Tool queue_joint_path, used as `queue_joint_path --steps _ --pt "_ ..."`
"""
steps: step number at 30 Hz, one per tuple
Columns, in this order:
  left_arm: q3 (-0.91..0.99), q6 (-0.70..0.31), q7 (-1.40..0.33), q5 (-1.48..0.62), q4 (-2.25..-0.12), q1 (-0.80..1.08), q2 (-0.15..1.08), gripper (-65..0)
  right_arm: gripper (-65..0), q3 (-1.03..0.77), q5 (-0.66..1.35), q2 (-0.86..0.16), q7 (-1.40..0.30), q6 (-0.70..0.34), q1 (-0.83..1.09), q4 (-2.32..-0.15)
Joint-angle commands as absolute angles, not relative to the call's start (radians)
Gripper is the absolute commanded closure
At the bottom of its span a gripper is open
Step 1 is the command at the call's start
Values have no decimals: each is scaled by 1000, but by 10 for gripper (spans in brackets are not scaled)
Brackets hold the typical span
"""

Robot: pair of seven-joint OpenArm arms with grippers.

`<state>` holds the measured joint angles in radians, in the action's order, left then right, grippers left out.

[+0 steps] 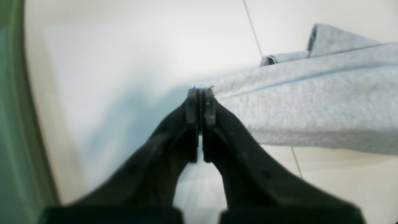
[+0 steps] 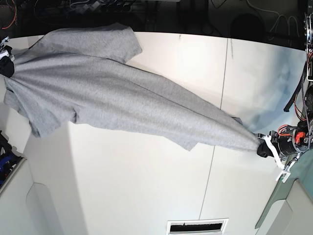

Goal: Layout the t-shirt on the table in an organized manner, then fold the t-shirt properly
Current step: 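Pull the held shirt edge with the left gripper away from the right gripper, then release the fabric with the left gripper and regrasp the shirt edge nearby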

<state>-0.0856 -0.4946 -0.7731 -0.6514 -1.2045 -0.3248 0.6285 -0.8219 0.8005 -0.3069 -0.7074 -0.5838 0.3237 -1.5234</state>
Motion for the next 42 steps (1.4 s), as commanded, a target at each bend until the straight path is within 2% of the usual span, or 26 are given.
queue_joint_path --steps 1,2,6,11,21,28,29,32,33,42 --pt "-78 -507 -769 -683 -1225 -346 648 0 0 -830 820 -327 -682 -588 322 -1541" --pt "-78 -529 -776 -718 -1225 -345 648 0 -12 -830 821 -327 -681 -588 322 -1541" --pt "-78 -585 -775 -821 -1228 -350 643 0 -151 -830 838 -327 -681 -587 322 -1541" --pt "-78 -592 -755 -799 -1235 -377 577 0 -155 -830 838 -327 -681 -587 322 -1541" --pt "-83 -588 -654 -616 -1225 -418 344 0 -155 -830 838 -326 -681 -587 321 -1541" --pt "-197 -588 -612 -589 -1134 -418 202 0 -154 -830 831 -326 -682 -588 308 -1541" --pt "-216 -588 -599 -577 -1122 -418 188 -18 -155 -830 830 -326 -682 -587 308 -1541" --pt "-254 -588 -602 -572 -1107 -418 163 -270 -155 -830 830 -326 -682 -587 308 -1541" --pt "-259 -588 -616 -577 -1108 -419 161 -312 -155 -830 830 -326 -682 -587 308 -1541" --pt "-185 -587 -678 -595 -1245 -424 226 -319 -155 -830 827 -326 -682 -587 308 -1541"
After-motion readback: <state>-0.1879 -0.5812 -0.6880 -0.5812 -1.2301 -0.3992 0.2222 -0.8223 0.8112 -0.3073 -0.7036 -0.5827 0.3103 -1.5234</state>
